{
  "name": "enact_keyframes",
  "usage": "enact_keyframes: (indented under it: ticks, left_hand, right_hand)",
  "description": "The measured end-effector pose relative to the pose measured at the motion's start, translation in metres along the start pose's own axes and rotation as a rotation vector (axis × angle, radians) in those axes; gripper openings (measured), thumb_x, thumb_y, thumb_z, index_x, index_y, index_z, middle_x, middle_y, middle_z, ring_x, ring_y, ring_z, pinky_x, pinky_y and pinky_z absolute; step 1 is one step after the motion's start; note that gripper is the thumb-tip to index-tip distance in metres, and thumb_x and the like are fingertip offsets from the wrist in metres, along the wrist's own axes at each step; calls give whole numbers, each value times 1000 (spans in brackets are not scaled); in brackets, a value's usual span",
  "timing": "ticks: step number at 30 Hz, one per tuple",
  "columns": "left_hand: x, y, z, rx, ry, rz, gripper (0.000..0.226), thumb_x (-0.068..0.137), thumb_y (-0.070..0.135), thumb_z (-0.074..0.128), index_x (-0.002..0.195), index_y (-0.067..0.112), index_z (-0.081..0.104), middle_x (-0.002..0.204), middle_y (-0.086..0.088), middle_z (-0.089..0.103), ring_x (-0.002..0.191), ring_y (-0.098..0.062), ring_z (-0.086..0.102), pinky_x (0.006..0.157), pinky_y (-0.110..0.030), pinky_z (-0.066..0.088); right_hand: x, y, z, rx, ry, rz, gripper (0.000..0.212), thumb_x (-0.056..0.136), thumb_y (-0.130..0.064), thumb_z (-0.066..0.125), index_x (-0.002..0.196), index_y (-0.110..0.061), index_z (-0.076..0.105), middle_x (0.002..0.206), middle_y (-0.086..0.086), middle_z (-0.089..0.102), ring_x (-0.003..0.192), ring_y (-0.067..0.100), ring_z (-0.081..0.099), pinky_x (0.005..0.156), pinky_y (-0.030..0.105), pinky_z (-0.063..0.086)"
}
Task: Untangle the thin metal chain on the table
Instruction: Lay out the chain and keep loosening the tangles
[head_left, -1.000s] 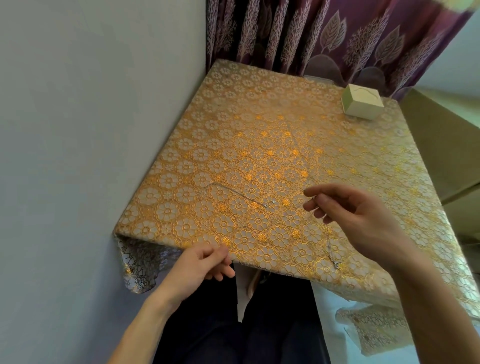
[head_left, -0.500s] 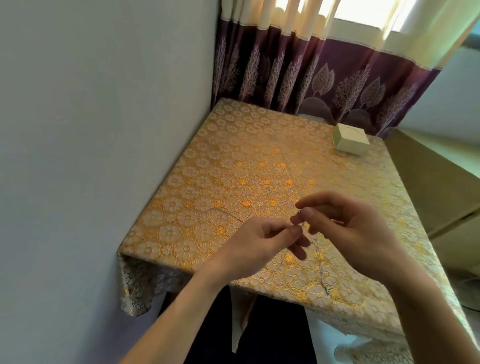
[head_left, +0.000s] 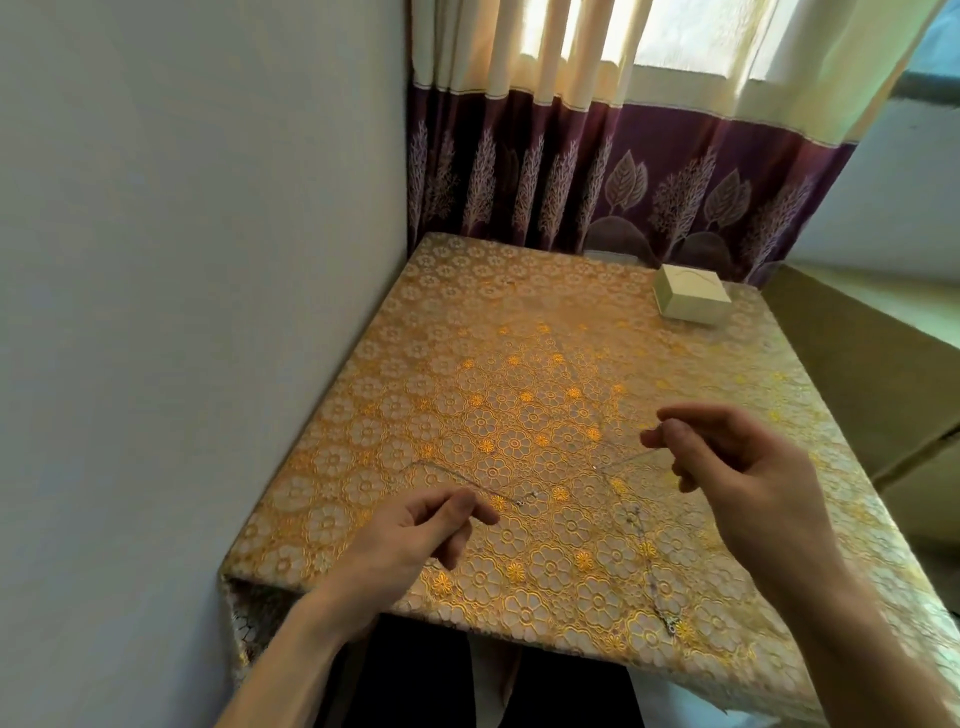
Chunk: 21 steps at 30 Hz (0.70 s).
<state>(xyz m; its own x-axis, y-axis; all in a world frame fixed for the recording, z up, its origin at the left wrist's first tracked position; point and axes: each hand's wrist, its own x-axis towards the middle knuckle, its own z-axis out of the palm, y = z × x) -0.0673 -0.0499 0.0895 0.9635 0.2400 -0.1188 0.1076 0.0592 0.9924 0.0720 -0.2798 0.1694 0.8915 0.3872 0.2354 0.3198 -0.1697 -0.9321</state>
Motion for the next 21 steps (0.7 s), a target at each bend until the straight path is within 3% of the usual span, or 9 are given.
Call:
enact_keyframes:
  ticks: [3,7,10,14,18,21]
  left_hand:
    - [3,-1,-14,6,18,-17,51,84,65,57,87,17,76,58,5,51,56,-7,48,65,-21,44]
    - [11,0,-25,145,15,-79,34,89,41,55,89,14,75,64,3,59,63,-10,54,64,-17,46]
    - [20,-1,-23,344,2,-118,24,89,46,61,96,29,75,91,9,73,89,-3,66,82,-20,51]
    - [25,8,7,548,54,-67,17,94,47,61,105,36,67,106,20,65,101,5,58,90,-20,48]
    - [18,5,53,346,-77,-123,24,93,50,62,103,31,75,92,17,71,82,2,62,80,-18,53]
    - [3,-11,82,67,-129,-242,26,96,46,59,102,29,79,83,13,69,71,-3,56,60,-11,43]
  right_hand:
    - [2,6,-4,19,16,32,15,92,-8,63,103,-16,69,90,-4,78,73,11,70,61,18,56]
    - [3,10,-4,11,-23,71,15,90,-11,65,104,-15,70,91,-2,79,76,14,72,63,18,56]
    - [4,8,-4,7,-83,78,21,83,-22,68,102,-16,71,91,-3,79,78,12,74,64,17,55]
    - [7,5,-2,-49,-136,36,20,78,-25,73,98,-19,76,89,-4,78,79,8,73,66,15,54]
    - [1,16,5,-86,-141,83,18,76,-29,74,94,-24,77,88,-9,76,81,6,71,67,15,54]
    - [-19,33,14,-8,-75,204,15,77,-29,77,90,-25,78,85,-4,77,77,9,71,63,20,54]
